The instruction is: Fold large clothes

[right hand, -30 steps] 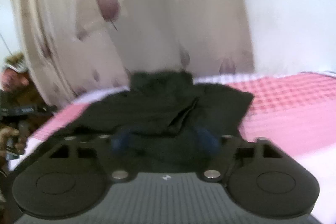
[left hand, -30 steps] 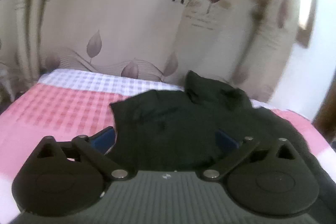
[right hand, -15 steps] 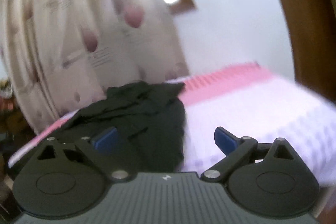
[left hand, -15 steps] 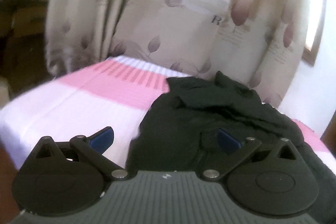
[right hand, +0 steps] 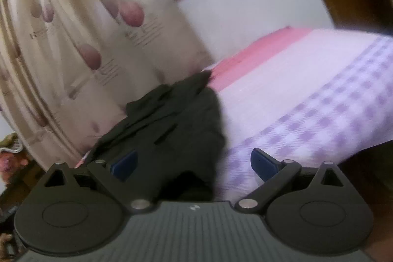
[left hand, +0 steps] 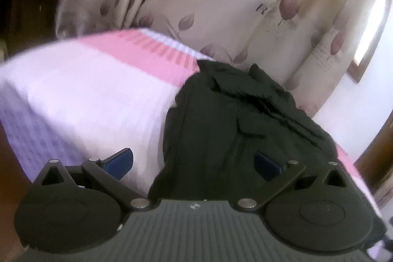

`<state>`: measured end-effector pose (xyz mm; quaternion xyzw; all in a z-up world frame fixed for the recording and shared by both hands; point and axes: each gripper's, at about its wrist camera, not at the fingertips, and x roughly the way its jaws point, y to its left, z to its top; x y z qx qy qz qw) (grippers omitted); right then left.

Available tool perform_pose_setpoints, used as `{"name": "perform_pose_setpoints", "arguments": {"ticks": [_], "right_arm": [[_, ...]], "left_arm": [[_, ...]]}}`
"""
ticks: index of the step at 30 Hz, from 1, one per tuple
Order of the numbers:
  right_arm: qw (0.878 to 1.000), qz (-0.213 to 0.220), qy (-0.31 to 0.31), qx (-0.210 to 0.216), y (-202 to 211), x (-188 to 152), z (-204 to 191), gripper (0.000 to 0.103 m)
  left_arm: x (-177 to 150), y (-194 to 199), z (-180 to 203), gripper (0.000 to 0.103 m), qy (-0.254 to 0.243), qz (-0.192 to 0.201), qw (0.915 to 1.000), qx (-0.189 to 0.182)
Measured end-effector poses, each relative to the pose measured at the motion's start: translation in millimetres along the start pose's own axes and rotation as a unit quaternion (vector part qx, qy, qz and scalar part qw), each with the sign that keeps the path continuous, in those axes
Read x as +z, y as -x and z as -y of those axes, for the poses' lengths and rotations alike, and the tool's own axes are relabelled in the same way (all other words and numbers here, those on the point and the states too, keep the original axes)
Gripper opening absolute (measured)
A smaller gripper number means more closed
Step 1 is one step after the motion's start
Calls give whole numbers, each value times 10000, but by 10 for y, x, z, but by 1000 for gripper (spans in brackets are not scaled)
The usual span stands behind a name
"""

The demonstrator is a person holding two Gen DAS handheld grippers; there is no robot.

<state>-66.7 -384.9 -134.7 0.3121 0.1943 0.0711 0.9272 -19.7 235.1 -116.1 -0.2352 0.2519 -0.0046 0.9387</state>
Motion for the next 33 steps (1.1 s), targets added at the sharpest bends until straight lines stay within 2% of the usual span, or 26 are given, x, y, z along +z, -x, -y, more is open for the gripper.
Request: {"name": "perform_pose_setpoints", "arguments": {"ticks": [3, 7, 10, 12, 14, 16, 18, 23, 29, 31, 33], "right_arm": [[9997, -109, -192, 47, -124, -20, 20, 99], [9976, -227, -639, 120, -256, -125, 106, 99], [9978, -267, -554, 232, -269, -136, 72, 100], [9969, -297, -640, 338, -275, -108, 53, 100], [9967, -355, -572, 456, -295, -80, 4, 100], [9966, -610, -476, 295, -381, -69, -22, 99], [9966, -584, -486, 321, -411, -80, -11, 99], [9978, -552, -296, 196, -394, -120, -52, 92], [9980, -548, -276, 122, -373, -126, -41, 77], [9981, -552, -263, 80, -363, -135, -38, 66], [9981, -545, -273, 42, -350, -142, -28, 61]], "left_arm": [[-50, -40, -144, 103, 304, -289, 9990, -177], [-131, -118, -364, 102, 876, -642, 9930, -455], [-162, -154, -381, 101, 910, -722, 9922, -459], [-166, -154, -280, 98, 602, -739, 9948, -370], [-174, -129, -120, 95, 87, -641, 9976, -242], [-177, -139, 41, 91, -372, -595, 9975, 10], [-192, -142, 120, 83, -538, -520, 9970, 175], [-211, -152, 254, 82, -929, -487, 9933, 492], [-237, -137, 414, 82, -1478, -359, 9855, 746], [-226, -154, 432, 82, -1552, -356, 9842, 769], [-232, -161, 438, 82, -1591, -354, 9835, 784]]}}
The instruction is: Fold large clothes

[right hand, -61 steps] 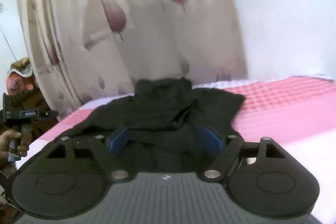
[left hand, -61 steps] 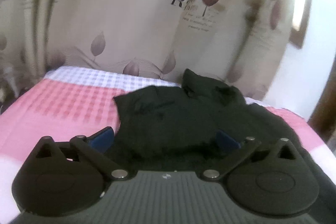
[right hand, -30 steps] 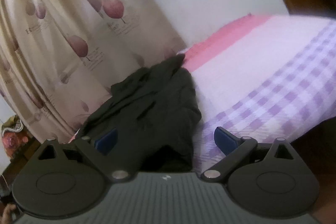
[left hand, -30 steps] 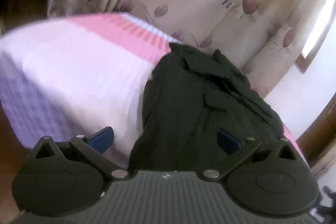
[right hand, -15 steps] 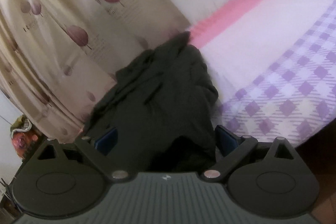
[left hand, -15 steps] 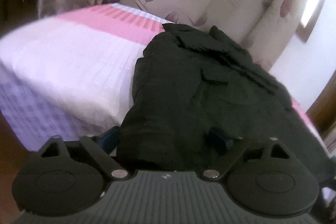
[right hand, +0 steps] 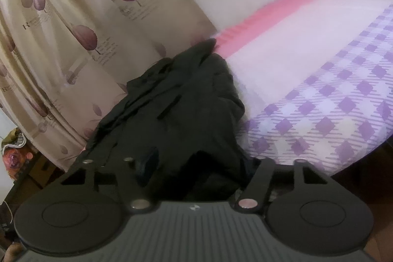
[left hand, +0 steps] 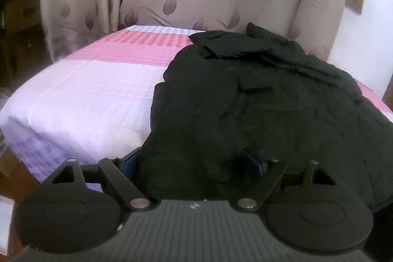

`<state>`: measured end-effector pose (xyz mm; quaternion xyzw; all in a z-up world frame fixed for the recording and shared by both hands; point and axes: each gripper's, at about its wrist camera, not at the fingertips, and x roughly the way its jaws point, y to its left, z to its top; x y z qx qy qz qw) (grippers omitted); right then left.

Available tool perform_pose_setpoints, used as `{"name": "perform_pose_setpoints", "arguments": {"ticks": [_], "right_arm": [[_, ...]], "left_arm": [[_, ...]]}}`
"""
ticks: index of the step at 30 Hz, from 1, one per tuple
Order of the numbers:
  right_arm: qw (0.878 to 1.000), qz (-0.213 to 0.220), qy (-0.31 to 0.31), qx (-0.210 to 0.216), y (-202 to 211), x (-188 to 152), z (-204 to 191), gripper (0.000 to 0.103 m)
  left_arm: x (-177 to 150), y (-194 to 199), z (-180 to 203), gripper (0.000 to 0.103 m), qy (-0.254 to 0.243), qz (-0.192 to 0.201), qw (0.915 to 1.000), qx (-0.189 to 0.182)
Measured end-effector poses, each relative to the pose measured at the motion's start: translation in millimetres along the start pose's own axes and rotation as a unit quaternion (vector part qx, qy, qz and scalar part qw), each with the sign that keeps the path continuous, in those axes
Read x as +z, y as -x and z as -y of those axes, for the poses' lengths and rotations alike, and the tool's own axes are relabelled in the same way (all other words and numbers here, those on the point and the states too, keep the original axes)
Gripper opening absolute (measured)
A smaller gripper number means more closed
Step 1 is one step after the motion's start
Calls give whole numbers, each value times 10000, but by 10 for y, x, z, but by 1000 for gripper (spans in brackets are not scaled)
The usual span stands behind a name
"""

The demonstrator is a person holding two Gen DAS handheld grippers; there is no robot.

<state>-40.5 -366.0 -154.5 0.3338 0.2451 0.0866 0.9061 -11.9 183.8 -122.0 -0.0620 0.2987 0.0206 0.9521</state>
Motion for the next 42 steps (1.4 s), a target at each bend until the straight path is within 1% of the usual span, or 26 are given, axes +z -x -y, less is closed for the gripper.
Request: {"name": "perform_pose_setpoints", "arguments": {"ticks": [4, 5, 7, 10, 12, 14, 16, 17, 18, 20, 21, 23, 26, 27, 28, 29, 30, 32, 33, 35, 38, 39, 41, 42], "right_arm": [[10000, -4, 33, -62, 7, -19, -5, 50], [10000, -16, 43, -53, 10, -20, -6, 48], [10000, -62, 68, -32, 9, -22, -20, 40], [9999, -135, 44, 42, -2, -10, -22, 33], [9998, -167, -7, 85, -4, -5, -15, 32], [9998, -188, -28, 102, -9, 1, -18, 32], [9995, -272, -49, 170, -15, 14, -10, 33], [9995, -275, -34, 146, -10, 19, -18, 33], [9994, -301, -28, 161, -10, 28, -20, 34], [9991, -369, -66, 200, -18, 45, -13, 35], [9990, -380, -79, 206, -25, 51, -9, 35], [9990, -405, -39, 205, -36, 51, -19, 35], [9990, -417, 63, 156, -46, 46, -58, 35], [9989, -435, 97, 132, -53, 48, -69, 34], [9988, -450, 118, 119, -54, 48, -79, 31], [9987, -478, 140, 117, -58, 56, -79, 28], [9985, -505, 179, 126, -62, 61, -96, 22], [9981, -551, 163, 211, -61, 84, -124, 17], [9980, -543, 89, 297, -49, 103, -125, 16], [9976, -460, -124, 498, 4, 161, -118, 16], [9949, -310, -524, 807, 77, 244, -75, 16], [9941, -306, -597, 858, 81, 256, -61, 16], [9956, -361, -436, 741, 64, 248, -64, 16], [9959, -427, -412, 685, 44, 229, -47, 16]], "left_arm": [[4, -5, -4, 84, -37, 7, 10000, 14], [3, -6, -1, 84, -48, 11, 10000, 23], [0, -7, 4, 85, -94, 16, 9999, 46], [-1, -4, 22, 88, -203, 35, 9997, 116], [4, 1, 27, 88, -249, 33, 9996, 101], [21, 14, -15, 86, -224, 36, 9997, -73], [35, 4, -132, 81, -4, -35, 9994, -341], [41, -12, -210, 75, 169, -106, 9986, -491], [40, -23, -280, 72, 348, -148, 9974, -613], [27, -37, -457, 72, 795, -193, 9923, -927], [21, -46, -517, 72, 938, -217, 9898, -1050], [22, -66, -580, 72, 1016, -274, 9874, -1183], [12, -93, -587, 71, 890, -306, 9873, -1283], [-5, -108, -592, 59, 909, -333, 9863, -1336], [-22, -129, -611, 51, 990, -399, 9839, -1431], [-40, -160, -635, 39, 1130, -482, 9802, -1556], [-58, -178, -658, 28, 1286, -524, 9759, -1681], [-53, -163, -683, 18, 1479, -523, 9697, -1874], [-33, -143, -685, 15, 1511, -487, 9690, -1892], [13, -77, -693, 13, 1631, -362, 9658, -1981], [63, 42, -766, 13, 1980, 27, 9535, -2272], [81, 60, -771, 13, 1977, 77, 9541, -2247], [90, 62, -710, 13, 1688, 39, 9630, -2101], [82, 60, -675, 13, 1602, 18, 9653, -2061]]}}
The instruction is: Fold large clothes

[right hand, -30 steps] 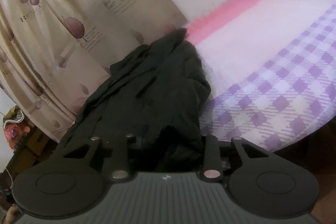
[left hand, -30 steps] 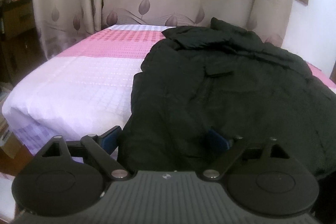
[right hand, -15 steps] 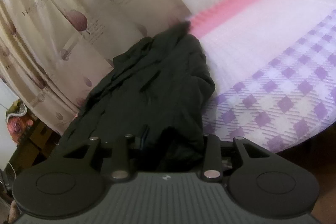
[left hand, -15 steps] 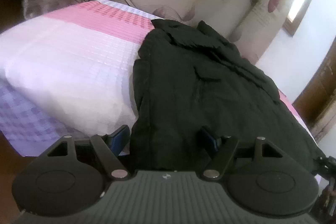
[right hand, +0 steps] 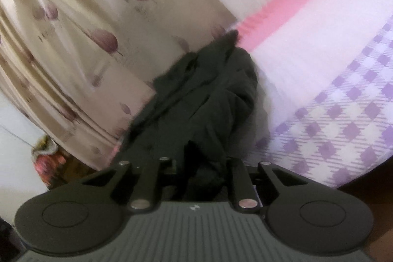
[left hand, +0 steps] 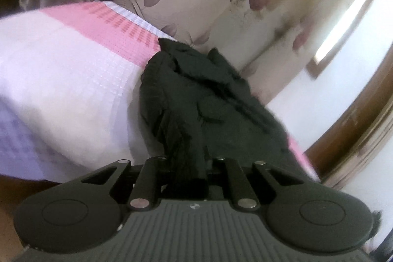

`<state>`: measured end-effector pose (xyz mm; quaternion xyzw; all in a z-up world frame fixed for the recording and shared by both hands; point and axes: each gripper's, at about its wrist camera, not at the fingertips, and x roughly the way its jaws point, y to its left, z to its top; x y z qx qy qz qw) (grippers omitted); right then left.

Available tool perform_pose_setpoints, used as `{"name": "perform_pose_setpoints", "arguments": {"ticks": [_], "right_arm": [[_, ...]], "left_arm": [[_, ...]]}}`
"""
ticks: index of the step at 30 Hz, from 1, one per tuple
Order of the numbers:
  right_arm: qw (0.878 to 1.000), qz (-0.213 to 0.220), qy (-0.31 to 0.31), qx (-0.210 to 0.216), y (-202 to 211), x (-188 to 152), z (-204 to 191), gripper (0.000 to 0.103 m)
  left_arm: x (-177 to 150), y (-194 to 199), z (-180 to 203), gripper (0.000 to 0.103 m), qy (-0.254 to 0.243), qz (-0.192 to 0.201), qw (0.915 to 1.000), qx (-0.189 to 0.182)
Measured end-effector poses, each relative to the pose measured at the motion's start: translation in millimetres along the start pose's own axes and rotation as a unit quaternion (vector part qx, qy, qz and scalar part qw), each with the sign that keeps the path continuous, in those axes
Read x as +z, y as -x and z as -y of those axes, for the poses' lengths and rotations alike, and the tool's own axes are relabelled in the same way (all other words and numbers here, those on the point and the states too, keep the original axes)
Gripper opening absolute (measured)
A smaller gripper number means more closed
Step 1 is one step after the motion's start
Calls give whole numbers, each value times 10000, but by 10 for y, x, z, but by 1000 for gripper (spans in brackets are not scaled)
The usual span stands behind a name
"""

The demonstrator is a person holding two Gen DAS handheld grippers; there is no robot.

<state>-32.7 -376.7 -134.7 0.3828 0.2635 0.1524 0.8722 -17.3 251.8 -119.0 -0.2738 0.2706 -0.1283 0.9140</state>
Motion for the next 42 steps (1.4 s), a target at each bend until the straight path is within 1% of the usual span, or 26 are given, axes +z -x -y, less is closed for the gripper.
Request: {"name": "perform_pose_setpoints", "arguments": {"ticks": [2, 3, 4, 5, 6, 7, 8, 9, 10, 11, 12, 13, 16, 18, 21, 25, 28, 31, 34, 38, 42], "right_arm": [[9999, -63, -94, -25, -13, -37, 61, 16], [9999, -93, -113, -91, -15, -47, 87, 18], [9998, -121, -141, -104, -15, -62, 111, 18], [9997, -133, -205, -61, -14, -65, 134, 18], [9995, -130, -282, -44, -15, -63, 157, 22], [9993, -123, -338, -55, -15, -60, 168, 24], [9992, -127, -366, -56, -26, -53, 181, 24], [9992, -131, -376, -63, -46, -54, 179, 24], [9991, -142, -388, -54, -67, -57, 180, 24], [9992, -161, -373, -47, -90, -64, 171, 24], [9992, -185, -340, -81, -106, -72, 155, 22], [9993, -192, -297, -119, -113, -80, 137, 17], [9993, -97, -345, 61, -79, -66, 98, 11], [9991, -66, -343, 236, -21, -39, 45, 11], [9986, -55, -376, 369, 49, -11, -12, 11], [9968, -58, -570, 551, 158, -18, -7, 11], [9955, -73, -704, 629, 253, -65, -10, 11], [9933, -86, -880, 740, 357, -106, -28, 11], [9912, -50, -994, 879, 441, -110, -82, 11], [9898, 6, -982, 1036, 516, -52, -180, 11], [9886, 89, -880, 1219, 512, 106, -316, 11]], "left_arm": [[-47, -37, -2, 14, -15, -95, 10000, 8], [-55, -49, -17, 16, 6, -109, 9999, 35], [-70, -63, -34, 17, 39, -126, 9999, 45], [-80, -75, -58, 23, 79, -146, 9999, 32], [-84, -89, -76, 37, 115, -179, 9998, 25], [-89, -100, -89, 44, 123, -180, 9998, 49], [-95, -106, -89, 54, 114, -153, 9998, 70], [-100, -111, -93, 56, 106, -136, 9998, 49], [-101, -129, -91, 56, 108, -147, 9998, 7], [-110, -146, -91, 51, 119, -174, 9998, -10], [-119, -164, -76, 25, 112, -196, 9997, 45], [-122, -176, -70, 15, 96, -216, 9996, 158], [-106, -124, -86, 12, 267, -67, 9995, 123], [-79, -46, -34, 10, 243, 107, 9996, 88], [-8, 65, 26, 10, 292, 212, 9993, -92], [24, 197, 81, 10, 257, 222, 9993, -152], [24, 303, 69, 10, 376, 211, 9988, -225], [35, 416, 80, 10, 420, 269, 9982, -325], [61, 530, 136, 10, 340, 356, 9980, -406], [110, 646, 222, 10, 307, 523, 9967, -543], [186, 686, 324, 10, 319, 697, 9951, -632]]}}
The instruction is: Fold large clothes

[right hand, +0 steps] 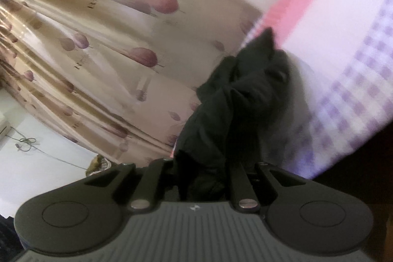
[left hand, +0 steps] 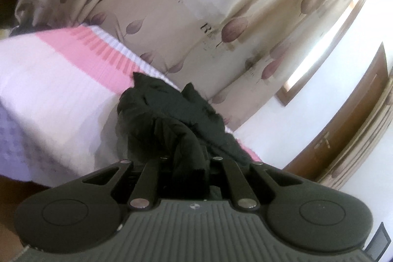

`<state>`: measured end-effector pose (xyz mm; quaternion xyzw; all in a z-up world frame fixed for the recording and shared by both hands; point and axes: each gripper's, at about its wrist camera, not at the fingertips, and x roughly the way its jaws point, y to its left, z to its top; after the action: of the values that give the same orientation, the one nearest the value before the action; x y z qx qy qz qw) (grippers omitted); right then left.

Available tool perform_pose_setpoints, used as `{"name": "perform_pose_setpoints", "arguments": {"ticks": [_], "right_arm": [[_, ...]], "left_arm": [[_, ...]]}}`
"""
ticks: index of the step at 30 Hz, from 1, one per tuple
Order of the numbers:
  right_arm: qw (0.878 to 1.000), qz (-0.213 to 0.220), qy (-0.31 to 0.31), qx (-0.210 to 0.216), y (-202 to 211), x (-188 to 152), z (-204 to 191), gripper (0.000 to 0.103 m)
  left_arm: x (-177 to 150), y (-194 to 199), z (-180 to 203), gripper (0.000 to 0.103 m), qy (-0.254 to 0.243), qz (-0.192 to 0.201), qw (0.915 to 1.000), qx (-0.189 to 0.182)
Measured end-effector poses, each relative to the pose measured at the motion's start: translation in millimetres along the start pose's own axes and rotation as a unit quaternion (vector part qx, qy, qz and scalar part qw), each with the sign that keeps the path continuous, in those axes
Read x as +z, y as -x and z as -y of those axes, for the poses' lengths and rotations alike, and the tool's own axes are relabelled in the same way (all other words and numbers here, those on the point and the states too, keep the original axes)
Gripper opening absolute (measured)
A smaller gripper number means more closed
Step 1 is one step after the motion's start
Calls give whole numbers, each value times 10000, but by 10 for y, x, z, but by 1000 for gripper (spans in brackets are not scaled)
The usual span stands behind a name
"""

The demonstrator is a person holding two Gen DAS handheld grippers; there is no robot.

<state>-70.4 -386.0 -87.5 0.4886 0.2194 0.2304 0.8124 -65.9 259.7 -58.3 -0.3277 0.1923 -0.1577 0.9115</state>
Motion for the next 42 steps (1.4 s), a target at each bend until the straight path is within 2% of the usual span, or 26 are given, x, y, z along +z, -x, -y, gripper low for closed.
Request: {"name": "perform_pose_setpoints", "arguments": {"ticks": [9, 20, 31, 42], "right_arm": [[9996, 136, 54, 239, -183, 326, -190, 12], [9993, 262, 125, 222, -625, 905, -254, 12], [9993, 312, 190, -13, -1374, 1508, -254, 12], [9983, 287, 46, -513, -2041, 1865, -14, 12]], "left_arm": [[268, -107, 137, 10, 74, 333, 9993, -137], [659, -465, 205, 11, 316, 655, 9973, -64], [1086, -1241, 239, 16, 257, 821, 9962, 168], [1283, -2052, 68, 19, 347, 801, 9946, 568]]}}
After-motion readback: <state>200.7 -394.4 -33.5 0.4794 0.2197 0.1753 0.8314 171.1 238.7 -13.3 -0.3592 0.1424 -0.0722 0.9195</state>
